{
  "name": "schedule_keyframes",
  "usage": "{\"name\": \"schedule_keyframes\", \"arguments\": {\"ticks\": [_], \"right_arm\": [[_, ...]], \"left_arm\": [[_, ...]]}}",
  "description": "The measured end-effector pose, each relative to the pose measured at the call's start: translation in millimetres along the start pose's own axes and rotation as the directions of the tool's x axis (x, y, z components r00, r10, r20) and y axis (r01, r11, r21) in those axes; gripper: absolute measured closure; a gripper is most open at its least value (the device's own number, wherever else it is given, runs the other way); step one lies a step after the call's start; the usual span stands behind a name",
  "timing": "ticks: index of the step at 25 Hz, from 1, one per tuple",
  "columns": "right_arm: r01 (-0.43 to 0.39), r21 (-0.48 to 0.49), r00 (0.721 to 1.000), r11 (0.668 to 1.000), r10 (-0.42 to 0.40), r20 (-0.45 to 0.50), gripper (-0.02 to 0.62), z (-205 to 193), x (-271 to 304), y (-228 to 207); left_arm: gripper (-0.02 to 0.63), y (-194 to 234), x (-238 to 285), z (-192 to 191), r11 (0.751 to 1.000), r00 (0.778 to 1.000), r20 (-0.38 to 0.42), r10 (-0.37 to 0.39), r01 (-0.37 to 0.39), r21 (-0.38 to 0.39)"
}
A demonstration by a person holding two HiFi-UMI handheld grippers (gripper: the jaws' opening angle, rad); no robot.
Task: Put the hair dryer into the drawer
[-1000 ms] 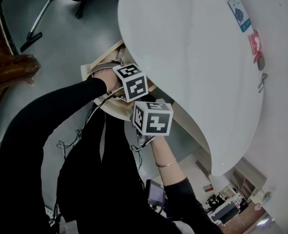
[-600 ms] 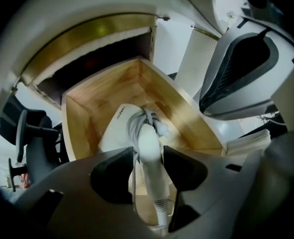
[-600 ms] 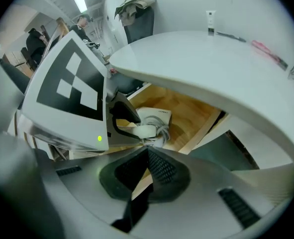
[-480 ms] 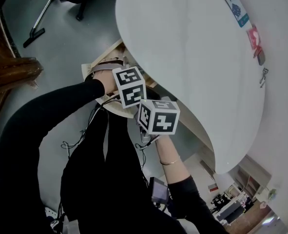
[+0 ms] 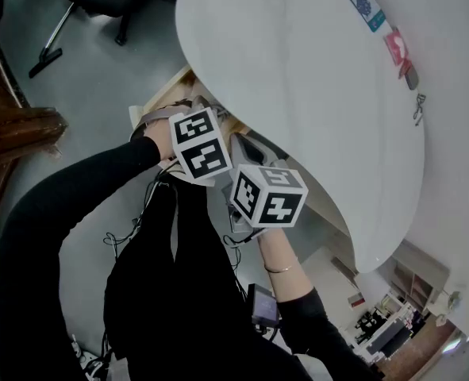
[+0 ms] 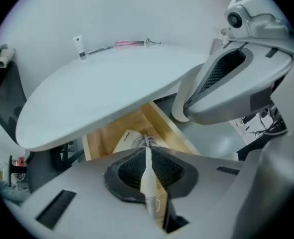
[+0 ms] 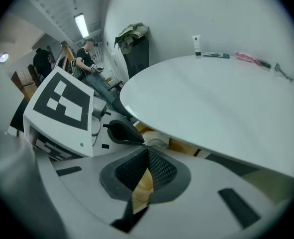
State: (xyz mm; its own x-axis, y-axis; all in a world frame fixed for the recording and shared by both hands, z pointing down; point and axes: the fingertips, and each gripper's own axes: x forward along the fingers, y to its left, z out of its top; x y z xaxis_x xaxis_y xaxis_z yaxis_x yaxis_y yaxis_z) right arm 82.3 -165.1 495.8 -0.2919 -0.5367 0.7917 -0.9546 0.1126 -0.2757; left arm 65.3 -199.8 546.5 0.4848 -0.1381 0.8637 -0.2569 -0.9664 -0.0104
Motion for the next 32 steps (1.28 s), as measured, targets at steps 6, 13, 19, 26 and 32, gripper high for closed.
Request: {"name": "schedule_keyframes", "arguments": {"ticks": [6,13,19,26,32], "right_arm": [[0.002,0.011,0.996,1.0,-0.003,0.086,0.594,15.5,-24.6,5.6],[-0.009,0.007,0.986,1.0,0.008,0.167,0.594,28.4,-49.5,14.5],[-0.011,-0.021,0.979,1.0,0.015,0.203,0.594,28.2,-63.3,21.7],[-0.006,-0.048,0.968,0.999,0.018,0.252,0.594,27.5,-83.2,36.6],[0.007,-0.083,0.958,0.997,0.017,0.286,0.594,25.2,-96.2,50.6]], "left_arm": [[0.594,-9.6,-28.5,13.0,0.995,0.992,0.128,-0.015,0.027,-0.097],[0.597,-5.1,-75.9,29.8,0.976,0.944,0.327,0.042,0.032,-0.217],[0.597,2.6,-126.6,30.3,0.92,0.877,0.46,0.138,0.059,-0.388],[0.597,3.6,-173.8,11.7,0.855,0.816,0.521,0.25,0.066,-0.514],[0.597,-1.4,-195.0,-0.5,0.847,0.794,0.537,0.285,0.053,-0.529]]}}
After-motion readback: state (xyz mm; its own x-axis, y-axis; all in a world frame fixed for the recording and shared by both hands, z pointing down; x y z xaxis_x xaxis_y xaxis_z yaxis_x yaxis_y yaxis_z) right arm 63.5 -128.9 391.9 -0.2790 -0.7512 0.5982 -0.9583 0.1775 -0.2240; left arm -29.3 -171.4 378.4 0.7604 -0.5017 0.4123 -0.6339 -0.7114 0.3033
